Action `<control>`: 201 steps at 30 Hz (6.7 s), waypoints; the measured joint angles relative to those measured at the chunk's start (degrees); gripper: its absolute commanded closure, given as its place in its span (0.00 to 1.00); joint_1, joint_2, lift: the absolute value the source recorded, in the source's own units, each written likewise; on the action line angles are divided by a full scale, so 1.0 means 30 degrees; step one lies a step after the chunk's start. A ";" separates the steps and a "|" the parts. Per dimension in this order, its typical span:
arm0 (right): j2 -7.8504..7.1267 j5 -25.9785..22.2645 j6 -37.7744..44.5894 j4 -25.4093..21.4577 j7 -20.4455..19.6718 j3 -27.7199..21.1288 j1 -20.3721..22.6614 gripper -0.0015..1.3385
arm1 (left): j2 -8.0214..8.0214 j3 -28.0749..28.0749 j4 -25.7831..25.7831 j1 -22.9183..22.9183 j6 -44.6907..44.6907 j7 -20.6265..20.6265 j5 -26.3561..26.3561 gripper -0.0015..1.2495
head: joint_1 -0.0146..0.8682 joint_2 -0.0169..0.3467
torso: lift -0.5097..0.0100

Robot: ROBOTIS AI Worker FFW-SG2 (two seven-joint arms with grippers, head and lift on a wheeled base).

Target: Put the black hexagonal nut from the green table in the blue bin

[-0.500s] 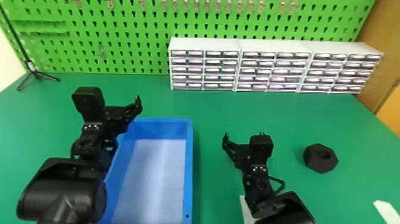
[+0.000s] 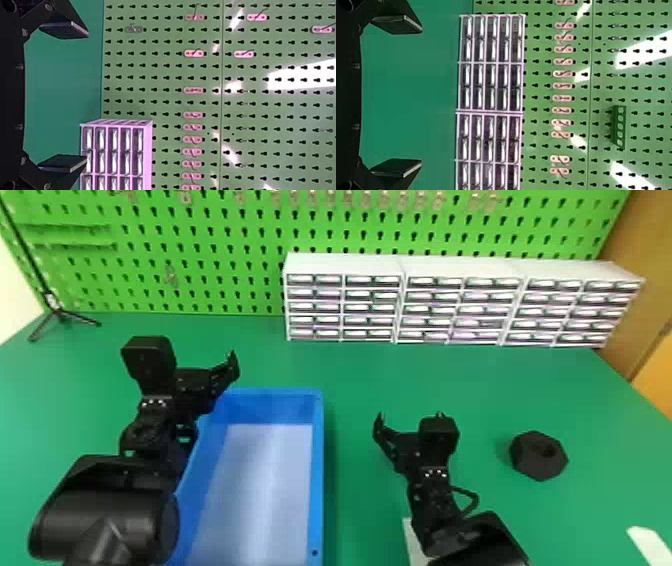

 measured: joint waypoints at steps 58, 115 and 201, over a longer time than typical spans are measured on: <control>-0.1127 -0.0448 0.0972 -0.2294 0.0242 -0.2673 0.1726 0.09 | 0.0017 0.0311 -0.0021 0.0146 0.0000 0.0000 0.0108 0.14 | 0.79 0.12 | 0.80; -0.5417 0.0965 1.3550 -0.9541 1.3610 -1.2238 0.6024 0.09 | 0.0384 0.1035 -0.0294 0.0640 -0.0004 -0.0006 -0.0214 0.14 | 0.79 0.12 | 0.80; -1.0762 0.1845 1.7021 -0.8937 1.8990 -0.9858 0.4354 0.09 | 0.1092 0.1092 -0.0293 0.0733 0.0000 -0.0001 -0.0037 0.14 | 0.79 0.12 | 0.80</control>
